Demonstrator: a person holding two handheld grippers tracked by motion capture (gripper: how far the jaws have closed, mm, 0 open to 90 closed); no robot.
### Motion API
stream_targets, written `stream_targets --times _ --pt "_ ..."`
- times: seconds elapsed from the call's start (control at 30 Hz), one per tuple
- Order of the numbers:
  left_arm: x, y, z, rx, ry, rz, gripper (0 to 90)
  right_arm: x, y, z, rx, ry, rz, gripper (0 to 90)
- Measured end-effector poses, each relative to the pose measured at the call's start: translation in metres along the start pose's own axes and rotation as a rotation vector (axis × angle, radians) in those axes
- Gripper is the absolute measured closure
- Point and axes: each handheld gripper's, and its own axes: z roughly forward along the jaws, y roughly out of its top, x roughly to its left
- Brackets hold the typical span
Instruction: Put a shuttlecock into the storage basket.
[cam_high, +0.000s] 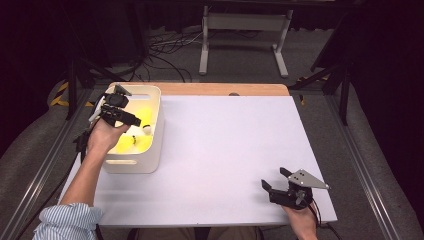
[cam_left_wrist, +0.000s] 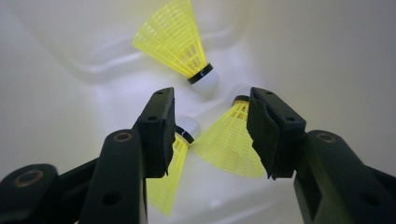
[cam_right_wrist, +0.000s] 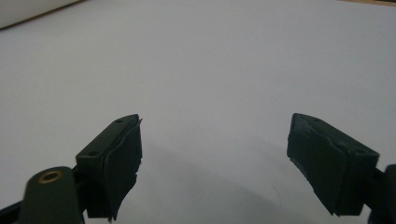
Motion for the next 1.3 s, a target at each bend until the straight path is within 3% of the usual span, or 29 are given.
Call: stream_targets --times 0.6,1.3 --pt "-0.012 0.0 -0.015 -0.045 -0.014 0.032 37.3 0.0 0.0 0.0 0.001 0.001 -0.004 18.4" --pt "-0.025 0.002 -0.029 -0.073 -0.063 0.057 40.3 0.0 0.0 0.0 0.003 0.0 -0.004 18.4"
